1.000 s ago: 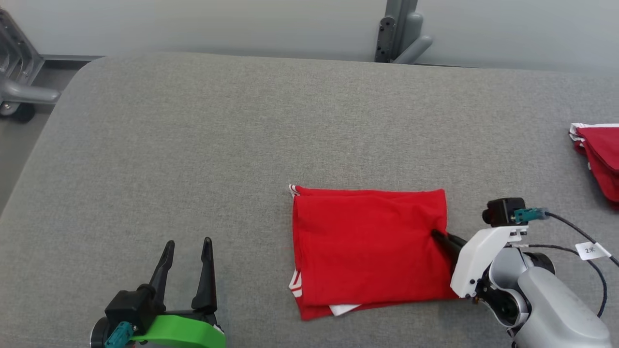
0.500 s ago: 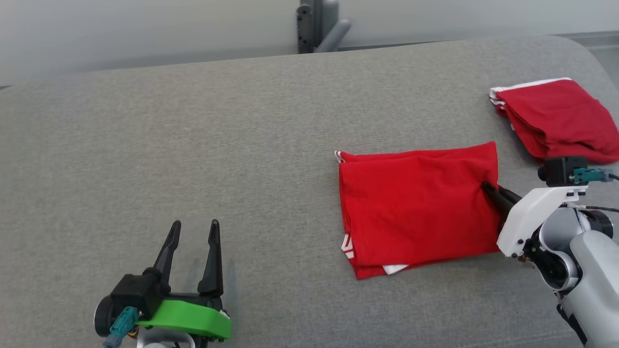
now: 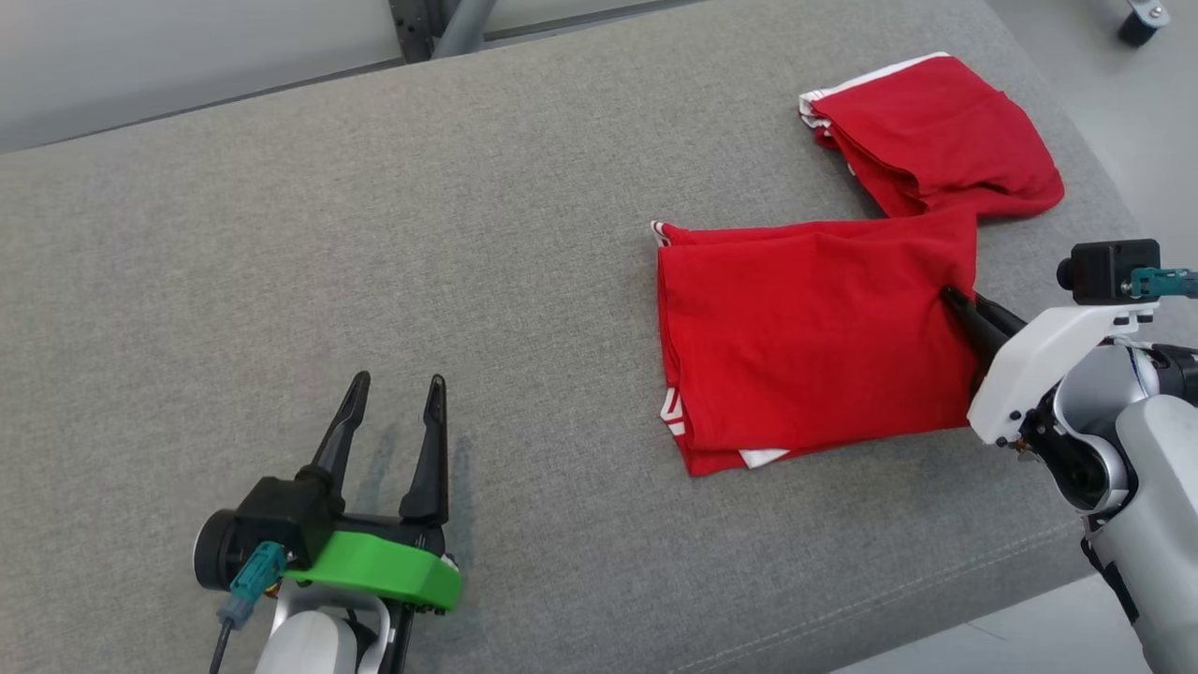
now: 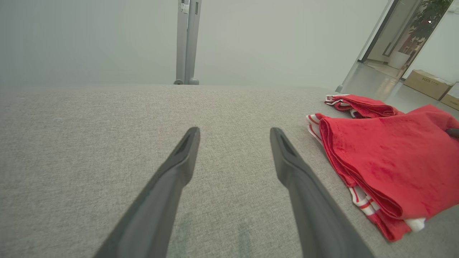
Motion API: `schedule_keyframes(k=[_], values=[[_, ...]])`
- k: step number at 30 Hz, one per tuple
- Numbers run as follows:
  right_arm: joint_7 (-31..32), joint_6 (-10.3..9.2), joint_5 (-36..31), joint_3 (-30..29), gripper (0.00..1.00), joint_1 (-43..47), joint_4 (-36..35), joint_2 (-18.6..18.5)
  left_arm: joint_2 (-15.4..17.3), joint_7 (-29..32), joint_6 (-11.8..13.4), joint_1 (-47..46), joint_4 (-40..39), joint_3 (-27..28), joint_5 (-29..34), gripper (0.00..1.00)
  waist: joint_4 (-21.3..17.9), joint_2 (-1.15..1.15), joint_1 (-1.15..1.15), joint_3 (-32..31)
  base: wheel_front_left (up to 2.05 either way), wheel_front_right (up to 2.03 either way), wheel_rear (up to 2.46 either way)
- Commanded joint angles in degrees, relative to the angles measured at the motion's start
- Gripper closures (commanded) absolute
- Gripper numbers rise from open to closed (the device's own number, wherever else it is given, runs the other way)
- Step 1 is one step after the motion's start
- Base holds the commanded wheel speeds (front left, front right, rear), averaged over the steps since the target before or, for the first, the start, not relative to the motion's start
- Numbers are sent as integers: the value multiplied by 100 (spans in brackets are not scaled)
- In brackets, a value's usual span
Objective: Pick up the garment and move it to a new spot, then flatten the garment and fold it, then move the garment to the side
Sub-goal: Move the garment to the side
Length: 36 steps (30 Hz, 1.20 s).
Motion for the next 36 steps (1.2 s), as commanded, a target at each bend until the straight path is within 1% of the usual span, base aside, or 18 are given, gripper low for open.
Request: schedule_keyframes(k=[1, 9, 13, 18, 20, 30, 36], values=[[10, -9, -70, -8, 100, -123, -47, 37, 42, -13, -25, -112, 24, 3, 25, 0, -191, 10, 0, 193, 0, 0, 0], [138, -9, -267, -24, 100, -440, -112, 25, 33, -14, -35, -120, 51, 64, -29, 0, 14, 10, 0, 101, 0, 0, 0], [274, -9, -467, -82, 100, -816, -116, 24, 23, -14, -20, -80, 38, 75, -68, 0, 154, 10, 0, 83, 0, 0, 0], [499, -9, -780, -227, 100, -1380, 65, 12, 8, -13, 3, -62, 29, 47, -107, 0, 338, 10, 0, 84, 0, 0, 0], [547, -9, -833, -260, 100, -1476, 111, -5, 7, -13, 8, -58, 27, 35, -117, 0, 378, 10, 0, 83, 0, 0, 0], [777, -9, -1397, -420, 100, -2046, 561, -367, -3, -14, 22, 15, 11, 4, -125, 0, 722, 10, 0, 53, 0, 0, 0], [685, -9, -1660, -483, 100, -2229, 901, -629, -4, -14, 16, 41, 15, -4, -51, 0, 872, 10, 0, 128, 0, 0, 0]])
